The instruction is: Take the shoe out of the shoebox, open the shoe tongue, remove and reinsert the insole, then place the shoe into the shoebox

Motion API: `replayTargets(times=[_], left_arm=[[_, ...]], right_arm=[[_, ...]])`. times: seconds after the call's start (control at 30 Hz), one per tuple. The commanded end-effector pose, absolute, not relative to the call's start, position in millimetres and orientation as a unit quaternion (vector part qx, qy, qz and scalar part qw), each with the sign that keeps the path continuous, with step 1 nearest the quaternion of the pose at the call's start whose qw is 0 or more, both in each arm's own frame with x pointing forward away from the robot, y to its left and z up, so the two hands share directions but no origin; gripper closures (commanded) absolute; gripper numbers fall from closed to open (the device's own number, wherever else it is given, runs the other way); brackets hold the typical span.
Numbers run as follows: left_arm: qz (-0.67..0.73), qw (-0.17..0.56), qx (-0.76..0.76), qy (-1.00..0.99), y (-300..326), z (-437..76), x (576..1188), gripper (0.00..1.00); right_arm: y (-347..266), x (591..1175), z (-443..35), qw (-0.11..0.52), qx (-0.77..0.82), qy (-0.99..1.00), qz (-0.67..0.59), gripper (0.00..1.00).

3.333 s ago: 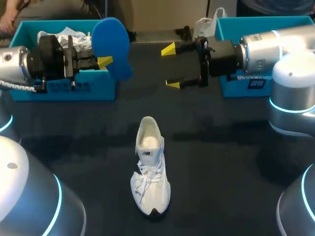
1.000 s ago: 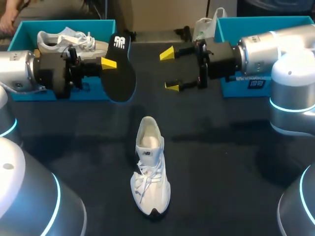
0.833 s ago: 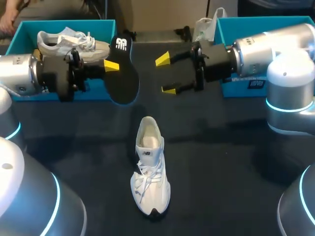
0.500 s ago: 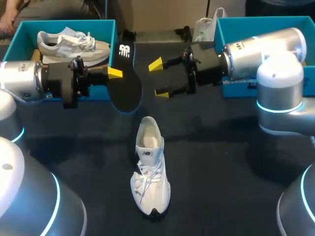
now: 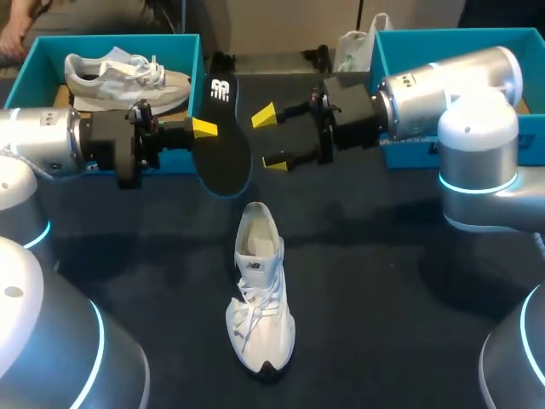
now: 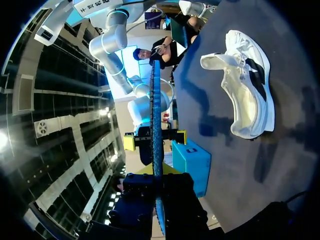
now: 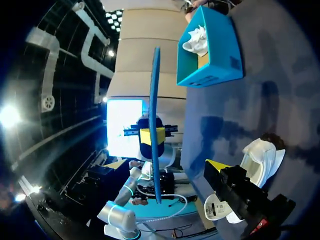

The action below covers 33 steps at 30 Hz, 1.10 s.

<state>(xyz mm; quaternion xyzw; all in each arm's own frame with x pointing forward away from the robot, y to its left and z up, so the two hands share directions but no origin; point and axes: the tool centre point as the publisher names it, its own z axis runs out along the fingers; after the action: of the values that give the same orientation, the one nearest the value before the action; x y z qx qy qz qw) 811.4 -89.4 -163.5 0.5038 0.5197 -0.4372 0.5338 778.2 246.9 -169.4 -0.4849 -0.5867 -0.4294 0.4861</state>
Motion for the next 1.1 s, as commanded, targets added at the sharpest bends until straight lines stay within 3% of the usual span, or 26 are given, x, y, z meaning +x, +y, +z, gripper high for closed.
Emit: replayTargets(times=[0.03,0.33,0.4,0.6,0.7,0.77,0.83,0.87,0.9,1.1], left_arm=[[-0.437,0.538,0.502,0.517,-99,-167,818,1.0],[-0.429,0.539,0.506,0.519,-113,-173,823,1.0],[-0.429,0.537,0.506,0.521,-115,-174,824,1.0],[-0.426,0.539,0.503,0.525,-118,-176,824,1.0],[-0.426,0.54,0.501,0.525,-118,-177,824,1.0],[-0.425,0.541,0.502,0.524,-120,-177,824,1.0],[-0.422,0.541,0.505,0.524,-121,-178,824,1.0],[-0.422,0.541,0.505,0.524,-121,-178,824,1.0],[-0.422,0.541,0.506,0.523,-121,-178,824,1.0],[-0.423,0.542,0.51,0.516,-121,-179,821,1.0]], right_arm=[[256,778,-172,0.487,-0.477,-0.59,-0.432,0.0],[264,766,-175,0.479,-0.466,-0.608,-0.429,0.0],[265,763,-176,0.478,-0.464,-0.61,-0.429,0.15],[272,758,-180,0.454,-0.468,-0.616,-0.442,0.08],[271,756,-181,0.451,-0.467,-0.614,-0.449,0.24],[272,757,-182,0.451,-0.466,-0.613,-0.451,0.23],[273,758,-183,0.449,-0.463,-0.613,-0.456,0.35],[273,758,-183,0.449,-0.463,-0.613,-0.456,0.35],[274,758,-182,0.445,-0.465,-0.612,-0.46,0.44],[272,760,-182,0.441,-0.471,-0.605,-0.467,0.51]])
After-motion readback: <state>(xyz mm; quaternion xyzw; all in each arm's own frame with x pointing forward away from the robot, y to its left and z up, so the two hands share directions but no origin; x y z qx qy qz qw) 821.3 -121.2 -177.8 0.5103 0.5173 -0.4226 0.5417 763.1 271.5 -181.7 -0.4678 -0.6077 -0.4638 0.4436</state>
